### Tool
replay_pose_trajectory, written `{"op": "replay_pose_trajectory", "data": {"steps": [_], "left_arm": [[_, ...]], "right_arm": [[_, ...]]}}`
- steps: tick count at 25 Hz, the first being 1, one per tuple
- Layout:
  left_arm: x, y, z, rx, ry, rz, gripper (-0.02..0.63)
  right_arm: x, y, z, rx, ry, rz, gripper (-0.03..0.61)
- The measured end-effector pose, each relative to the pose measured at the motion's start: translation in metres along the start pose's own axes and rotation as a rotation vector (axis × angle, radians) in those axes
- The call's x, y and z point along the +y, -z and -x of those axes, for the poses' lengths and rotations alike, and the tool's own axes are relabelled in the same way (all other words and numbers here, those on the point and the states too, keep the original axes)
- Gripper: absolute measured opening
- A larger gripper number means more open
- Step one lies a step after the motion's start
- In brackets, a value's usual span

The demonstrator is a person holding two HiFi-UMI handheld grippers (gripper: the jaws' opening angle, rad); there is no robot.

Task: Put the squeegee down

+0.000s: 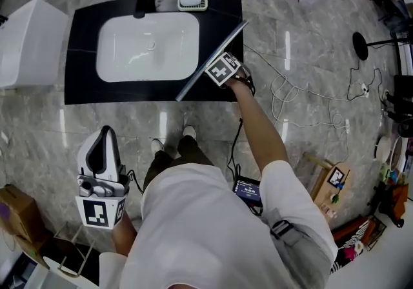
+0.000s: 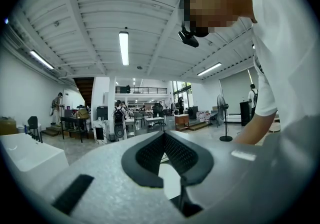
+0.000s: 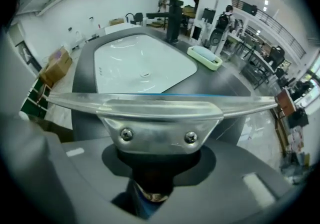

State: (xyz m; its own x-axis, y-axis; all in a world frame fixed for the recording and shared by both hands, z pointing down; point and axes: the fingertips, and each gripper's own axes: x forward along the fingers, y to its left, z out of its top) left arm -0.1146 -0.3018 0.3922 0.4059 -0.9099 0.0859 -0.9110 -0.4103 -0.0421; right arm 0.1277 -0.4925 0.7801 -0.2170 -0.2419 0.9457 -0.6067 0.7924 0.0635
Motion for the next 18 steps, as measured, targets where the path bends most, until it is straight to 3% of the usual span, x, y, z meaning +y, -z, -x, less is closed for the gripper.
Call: {"op": "replay_pose_trajectory", "data": {"steps": [3,7,18], "left_arm": [[0.001,0.002,0.002,-0.001,-0.007,0.003,0.0],[0.0,0.004,0.002,0.001,-0.007,0.005,0.0],[0.003,0.002,0.007,-0.003,-0.017,0.006,0.0]], "right_arm": [[-0.001,-0.002,-0.003,0.064,-0.058,0.059,0.159],[-0.001,-0.005,-0.008,0.107,-0.116,0.061,0.165],[-0.011,-0.002,-0.002,0.116,-0.044,0.059,0.249]]}}
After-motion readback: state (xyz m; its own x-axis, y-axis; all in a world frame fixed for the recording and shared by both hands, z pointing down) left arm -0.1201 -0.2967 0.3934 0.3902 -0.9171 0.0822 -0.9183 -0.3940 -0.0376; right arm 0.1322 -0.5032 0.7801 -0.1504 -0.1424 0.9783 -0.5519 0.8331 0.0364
